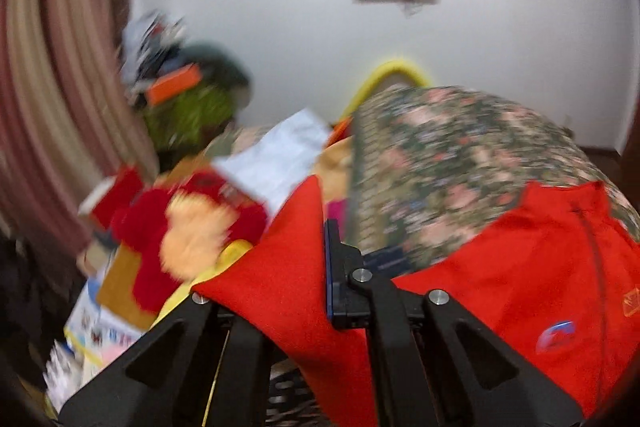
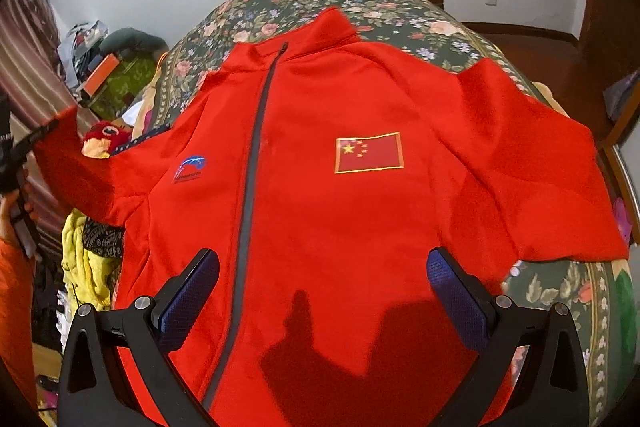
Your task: Fold large clothes
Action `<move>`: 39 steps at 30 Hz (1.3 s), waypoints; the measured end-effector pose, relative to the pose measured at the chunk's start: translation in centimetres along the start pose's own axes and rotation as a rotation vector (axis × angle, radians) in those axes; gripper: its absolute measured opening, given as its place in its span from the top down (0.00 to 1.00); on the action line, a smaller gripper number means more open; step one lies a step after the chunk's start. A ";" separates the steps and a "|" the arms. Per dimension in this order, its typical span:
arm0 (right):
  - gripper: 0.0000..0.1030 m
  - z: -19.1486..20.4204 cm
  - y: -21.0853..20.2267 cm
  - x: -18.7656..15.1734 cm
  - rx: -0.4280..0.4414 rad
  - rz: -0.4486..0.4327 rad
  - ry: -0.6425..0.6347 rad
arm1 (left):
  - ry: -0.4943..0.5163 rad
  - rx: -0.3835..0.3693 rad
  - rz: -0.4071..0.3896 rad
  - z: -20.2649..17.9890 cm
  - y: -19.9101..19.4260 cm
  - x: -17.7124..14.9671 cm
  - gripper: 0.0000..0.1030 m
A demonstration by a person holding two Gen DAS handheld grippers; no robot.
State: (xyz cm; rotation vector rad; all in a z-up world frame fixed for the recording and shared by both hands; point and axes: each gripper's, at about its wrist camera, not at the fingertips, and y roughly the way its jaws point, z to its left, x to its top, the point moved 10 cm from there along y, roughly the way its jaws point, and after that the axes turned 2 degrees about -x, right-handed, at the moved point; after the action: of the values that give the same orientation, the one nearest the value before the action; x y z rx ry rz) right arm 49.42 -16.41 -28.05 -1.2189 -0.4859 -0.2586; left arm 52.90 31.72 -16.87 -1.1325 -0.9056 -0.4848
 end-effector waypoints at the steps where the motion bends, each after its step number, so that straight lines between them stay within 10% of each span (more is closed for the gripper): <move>1: 0.00 -0.5 -0.2 -0.1 0.001 -0.004 0.015 | 0.038 -0.018 -0.015 -2.5 -0.6 0.5 0.98; 8: 0.00 -4.0 -1.1 -1.7 0.004 0.010 0.095 | 0.256 -0.192 0.031 -18.4 -0.9 -2.6 0.98; 15: 0.00 -6.6 -2.4 -2.8 -0.031 0.011 0.103 | 0.376 -0.372 0.309 -29.8 1.7 -14.6 0.97; 23: 0.00 -6.6 -3.3 -3.3 -0.057 0.023 0.061 | 0.472 -0.310 0.268 -30.7 -0.2 -16.9 0.88; 27: 0.00 -5.2 -4.1 -3.2 -0.041 0.011 0.042 | 0.389 -0.392 0.350 -28.4 -1.2 -17.5 0.10; 39: 0.00 -1.1 -3.6 -2.6 -0.024 0.003 -0.034 | -0.021 -0.545 0.367 -17.4 -0.9 -13.9 0.09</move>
State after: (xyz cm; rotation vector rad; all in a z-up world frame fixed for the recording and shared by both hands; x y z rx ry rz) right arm 45.83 -18.81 -26.63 -1.2490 -0.5118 -0.2422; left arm 50.71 13.91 -30.14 -1.7631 -0.5706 -0.4259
